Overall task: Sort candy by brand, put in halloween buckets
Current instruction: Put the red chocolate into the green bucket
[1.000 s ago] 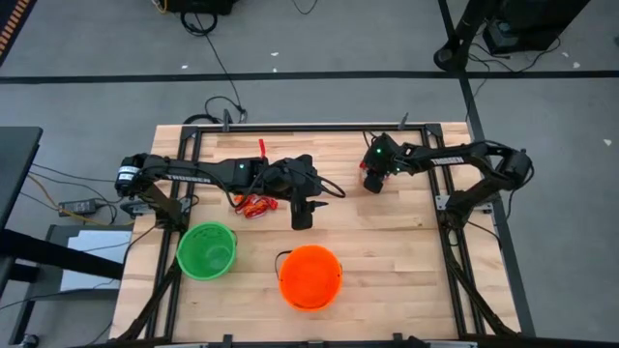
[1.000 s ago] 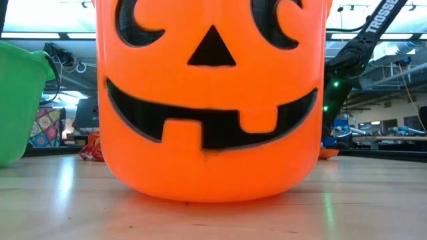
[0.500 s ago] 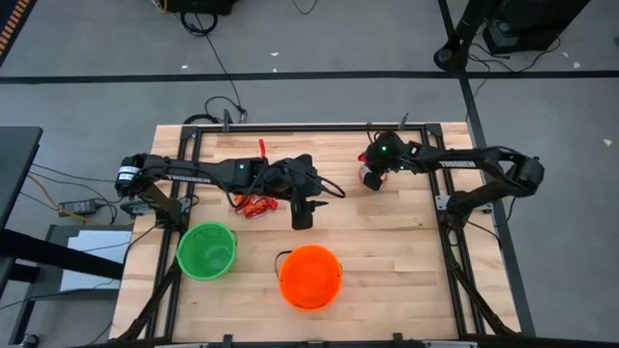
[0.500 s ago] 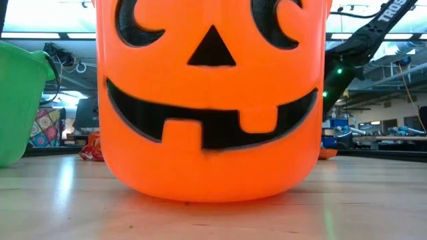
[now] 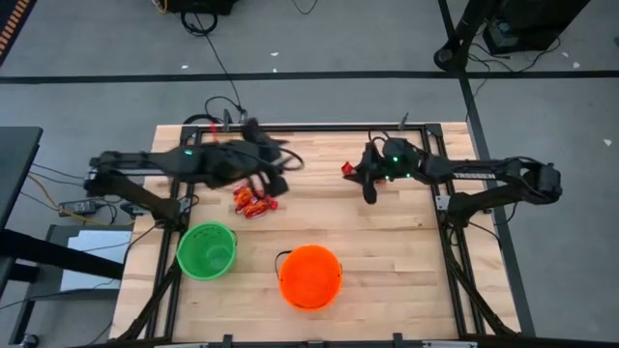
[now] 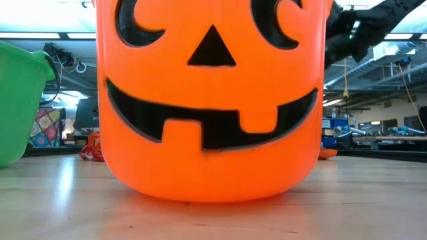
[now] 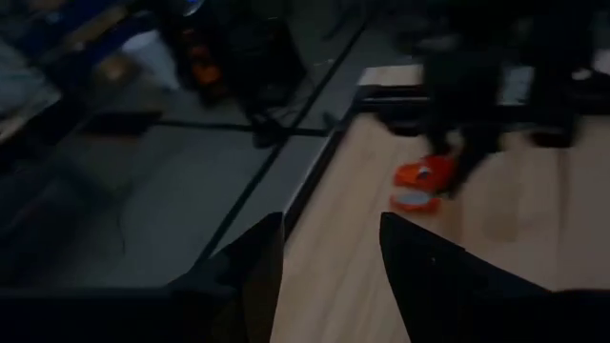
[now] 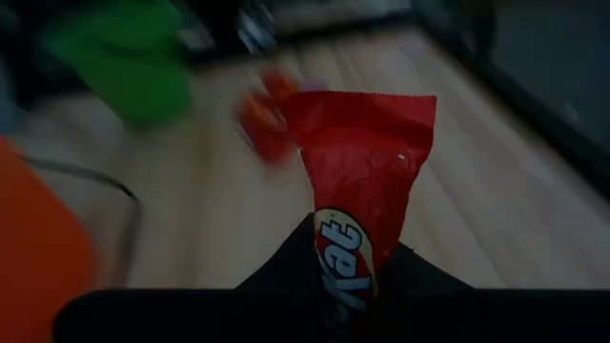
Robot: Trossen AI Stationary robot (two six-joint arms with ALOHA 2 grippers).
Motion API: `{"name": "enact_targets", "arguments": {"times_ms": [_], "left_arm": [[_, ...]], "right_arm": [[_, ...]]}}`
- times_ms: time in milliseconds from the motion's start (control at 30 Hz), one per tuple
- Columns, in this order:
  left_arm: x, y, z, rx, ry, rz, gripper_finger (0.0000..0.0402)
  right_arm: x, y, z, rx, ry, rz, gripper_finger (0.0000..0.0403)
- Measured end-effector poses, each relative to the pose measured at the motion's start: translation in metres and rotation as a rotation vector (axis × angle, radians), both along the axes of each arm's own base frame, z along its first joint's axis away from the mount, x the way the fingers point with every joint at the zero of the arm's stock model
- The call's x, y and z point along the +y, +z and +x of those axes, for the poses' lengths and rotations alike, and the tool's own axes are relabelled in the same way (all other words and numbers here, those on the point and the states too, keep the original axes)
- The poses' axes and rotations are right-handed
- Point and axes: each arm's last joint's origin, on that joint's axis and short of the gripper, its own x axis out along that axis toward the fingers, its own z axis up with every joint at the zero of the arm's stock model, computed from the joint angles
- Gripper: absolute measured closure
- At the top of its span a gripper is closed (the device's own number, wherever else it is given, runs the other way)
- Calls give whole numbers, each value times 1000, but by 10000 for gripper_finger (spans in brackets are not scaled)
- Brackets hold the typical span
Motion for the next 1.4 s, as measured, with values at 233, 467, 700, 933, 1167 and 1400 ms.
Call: {"name": "enact_targets", "arguments": {"times_ms": [233, 467, 700, 933, 1167, 1400], "left_arm": [[2, 2, -42, -7, 82, -57, 220], [3, -17, -57, -13, 122, -97, 220], [4, -21, -73, -1, 143, -85, 220], [6, 1, -115, -147, 175, -81, 220], [6, 10, -135, -217, 153, -99, 220], [6, 8, -134, -198, 113, -113, 220]], "right_arm": [[26, 17, 20, -231, 119, -10, 355], [42, 26, 65, -181, 189, 35, 355], [66, 43, 131, -166, 348, -2, 355], [75, 54, 191, -219, 463, 6, 354], [81, 43, 247, -175, 563, 49, 353], [97, 38, 294, -184, 683, 88, 353]]}}
